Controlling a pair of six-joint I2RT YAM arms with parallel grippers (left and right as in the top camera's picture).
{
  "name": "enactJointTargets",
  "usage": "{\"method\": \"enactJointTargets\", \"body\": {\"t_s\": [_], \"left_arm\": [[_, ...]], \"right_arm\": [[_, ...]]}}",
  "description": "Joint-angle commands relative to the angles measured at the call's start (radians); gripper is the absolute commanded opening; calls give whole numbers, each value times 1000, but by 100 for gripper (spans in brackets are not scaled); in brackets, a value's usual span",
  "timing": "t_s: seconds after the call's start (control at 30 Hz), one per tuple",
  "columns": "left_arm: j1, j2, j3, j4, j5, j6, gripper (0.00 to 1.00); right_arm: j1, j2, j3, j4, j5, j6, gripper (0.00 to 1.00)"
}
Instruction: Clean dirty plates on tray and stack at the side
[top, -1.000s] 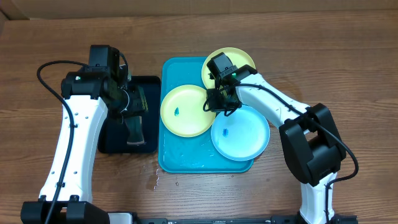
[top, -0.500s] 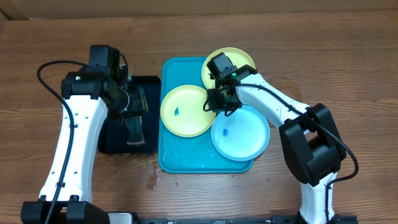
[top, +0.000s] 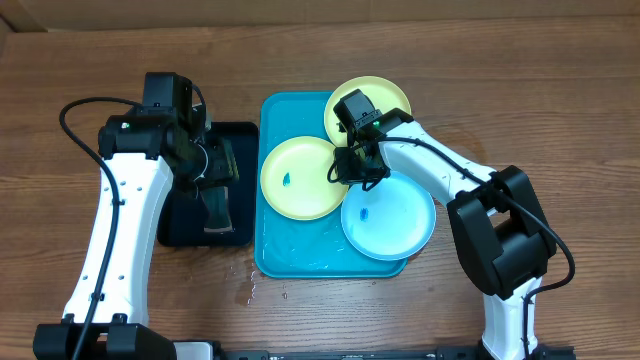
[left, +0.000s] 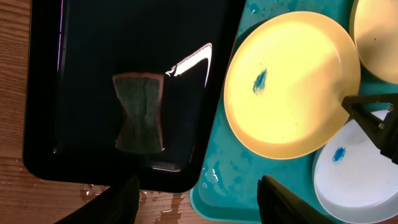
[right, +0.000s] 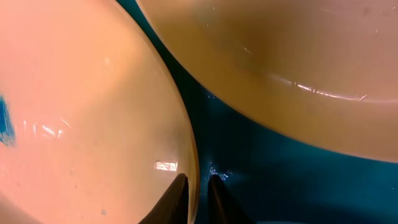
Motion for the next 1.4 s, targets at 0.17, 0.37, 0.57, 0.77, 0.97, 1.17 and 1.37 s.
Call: {"method": "enactJointTargets", "body": {"t_s": [0.17, 0.37, 0.57, 0.77, 0.97, 1.17, 1.37], "left_arm": [[-2, 4, 14, -4, 4, 9, 63], [-2, 4, 14, -11, 4, 9, 63], [-2, 4, 14, -13, 4, 9, 63], [-2, 4, 14, -14, 4, 9, 63], [-2, 4, 14, -14, 5, 9, 64], [-2, 4, 14, -14, 4, 9, 64], [-2, 4, 14, -21, 4, 9, 65]], "right_arm": [[5, -5, 22, 29, 10, 2, 13], [5, -5, 22, 30, 10, 2, 13], [3, -5, 24, 35, 11, 2, 14], [2, -5, 24, 45, 18, 2, 14], [-3, -5, 32, 44, 18, 2, 13], [-12, -5, 57, 10, 18, 2, 13], [-12, -5, 56, -12, 18, 2, 11]]}}
